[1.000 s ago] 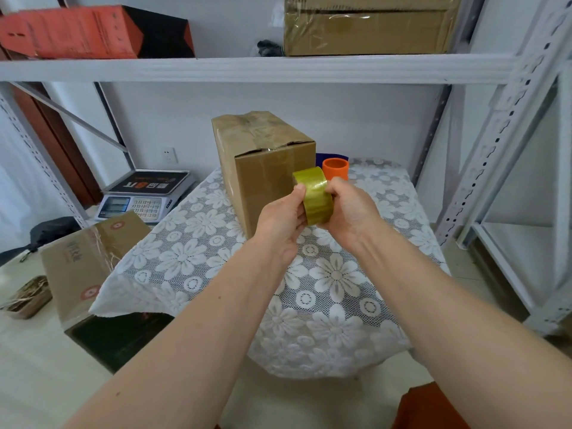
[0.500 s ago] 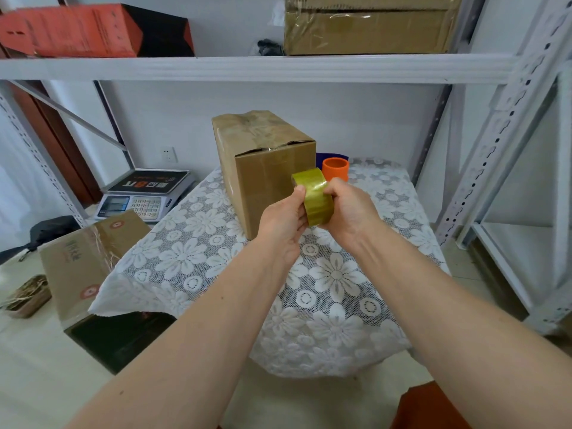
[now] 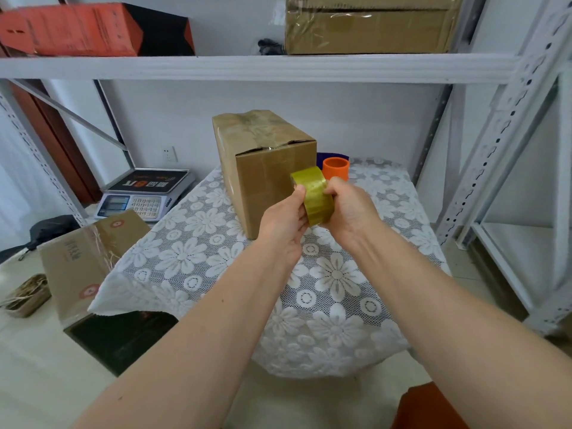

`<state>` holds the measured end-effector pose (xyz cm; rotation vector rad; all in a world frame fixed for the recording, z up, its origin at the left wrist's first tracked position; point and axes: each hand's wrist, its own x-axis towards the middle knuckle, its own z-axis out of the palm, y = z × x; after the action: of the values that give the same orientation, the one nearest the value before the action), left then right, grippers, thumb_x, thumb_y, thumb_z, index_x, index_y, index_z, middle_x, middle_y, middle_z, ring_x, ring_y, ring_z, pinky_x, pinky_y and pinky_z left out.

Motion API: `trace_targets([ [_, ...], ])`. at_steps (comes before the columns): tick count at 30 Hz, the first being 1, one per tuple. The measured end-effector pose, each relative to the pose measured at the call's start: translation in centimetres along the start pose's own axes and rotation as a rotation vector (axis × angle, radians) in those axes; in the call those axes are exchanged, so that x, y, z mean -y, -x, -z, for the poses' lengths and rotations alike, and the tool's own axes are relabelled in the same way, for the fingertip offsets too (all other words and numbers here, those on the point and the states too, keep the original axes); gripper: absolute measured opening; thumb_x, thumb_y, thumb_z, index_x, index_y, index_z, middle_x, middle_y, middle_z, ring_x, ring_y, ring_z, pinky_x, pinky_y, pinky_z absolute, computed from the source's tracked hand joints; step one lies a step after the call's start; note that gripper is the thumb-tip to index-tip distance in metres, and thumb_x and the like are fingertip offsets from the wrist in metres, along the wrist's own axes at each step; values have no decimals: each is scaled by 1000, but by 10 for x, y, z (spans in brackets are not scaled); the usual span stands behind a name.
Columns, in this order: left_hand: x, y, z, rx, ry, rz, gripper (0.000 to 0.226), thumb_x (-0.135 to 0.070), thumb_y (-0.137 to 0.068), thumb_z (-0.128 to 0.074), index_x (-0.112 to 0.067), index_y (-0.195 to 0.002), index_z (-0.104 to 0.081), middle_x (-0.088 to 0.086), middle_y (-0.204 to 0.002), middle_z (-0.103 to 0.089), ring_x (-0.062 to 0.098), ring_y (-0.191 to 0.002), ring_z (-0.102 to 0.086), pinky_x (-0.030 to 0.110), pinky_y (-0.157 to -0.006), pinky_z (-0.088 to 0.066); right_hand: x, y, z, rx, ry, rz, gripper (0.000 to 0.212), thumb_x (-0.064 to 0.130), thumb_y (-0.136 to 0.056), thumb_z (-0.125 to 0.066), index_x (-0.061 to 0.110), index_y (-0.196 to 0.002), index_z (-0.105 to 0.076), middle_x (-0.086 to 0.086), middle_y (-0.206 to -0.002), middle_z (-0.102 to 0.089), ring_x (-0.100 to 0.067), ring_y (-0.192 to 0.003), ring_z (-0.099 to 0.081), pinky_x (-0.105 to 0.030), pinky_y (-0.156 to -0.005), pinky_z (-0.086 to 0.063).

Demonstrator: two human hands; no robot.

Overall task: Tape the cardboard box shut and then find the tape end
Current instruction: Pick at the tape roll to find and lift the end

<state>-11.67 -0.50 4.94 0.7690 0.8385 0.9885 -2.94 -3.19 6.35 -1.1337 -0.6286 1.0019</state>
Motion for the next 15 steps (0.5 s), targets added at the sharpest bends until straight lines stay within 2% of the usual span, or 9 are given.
trace_targets([
  [2, -1, 0, -1, 8, -3, -17, 26, -25, -95, -59, -4, -107, -67, 11, -96, -73, 18, -88, -70, 27, -81, -54, 0, 1, 1, 26, -19, 15, 25, 4, -54, -47, 8, -79, -51, -17, -91, -48, -29, -83, -48, -36, -66, -42],
  [4, -2, 1, -2, 12, -4, -26, 27, -25, -95, -58, -3, -109, -66, 11, -96, -73, 18, -87, -70, 25, -79, -55, 0, 0, 2, 50, -40, 24, 38, 5, -51, -47, 5, -89, -54, -18, -93, -48, -30, -84, -48, -36, -66, -42],
  [6, -2, 2, -3, 10, 3, -14, 27, -25, -95, -58, -3, -110, -66, 11, -98, -73, 17, -86, -70, 25, -76, -55, -1, 1, 2, 58, -42, 28, 27, 9, -60, -49, 7, -87, -52, -19, -94, -49, -29, -85, -48, -35, -64, -42],
  [8, -1, 4, -3, 7, 11, 2, 26, -24, -96, -57, -4, -109, -66, 11, -98, -72, 17, -85, -69, 23, -74, -54, -1, 0, 2, -1, -23, 34, 7, 7, -69, -51, 12, -73, -49, -17, -91, -50, -28, -85, -48, -35, -65, -41],
  [12, 2, 6, -5, 5, -2, 4, 21, -24, -96, -57, -6, -99, -67, 9, -93, -72, 15, -82, -69, 22, -70, -53, -4, 0, 3, -54, 20, 38, 25, -4, -67, -46, 17, -56, -53, -8, -70, -51, -25, -75, -48, -36, -67, -39],
  [13, 2, 6, -5, 6, -9, -9, 21, -24, -95, -58, -6, -97, -68, 10, -95, -72, 16, -84, -69, 24, -73, -54, -5, 0, 3, -52, 24, 52, 28, -7, -64, -43, 16, -55, -57, -7, -69, -51, -24, -74, -48, -36, -67, -40],
  [15, 1, 4, -5, 1, -30, -40, 23, -23, -94, -59, -4, -102, -68, 13, -102, -73, 20, -93, -70, 29, -84, -55, -7, 1, 3, -19, 19, 70, 26, -5, -59, -41, 9, -68, -61, -12, -77, -52, -25, -78, -48, -36, -69, -41],
])
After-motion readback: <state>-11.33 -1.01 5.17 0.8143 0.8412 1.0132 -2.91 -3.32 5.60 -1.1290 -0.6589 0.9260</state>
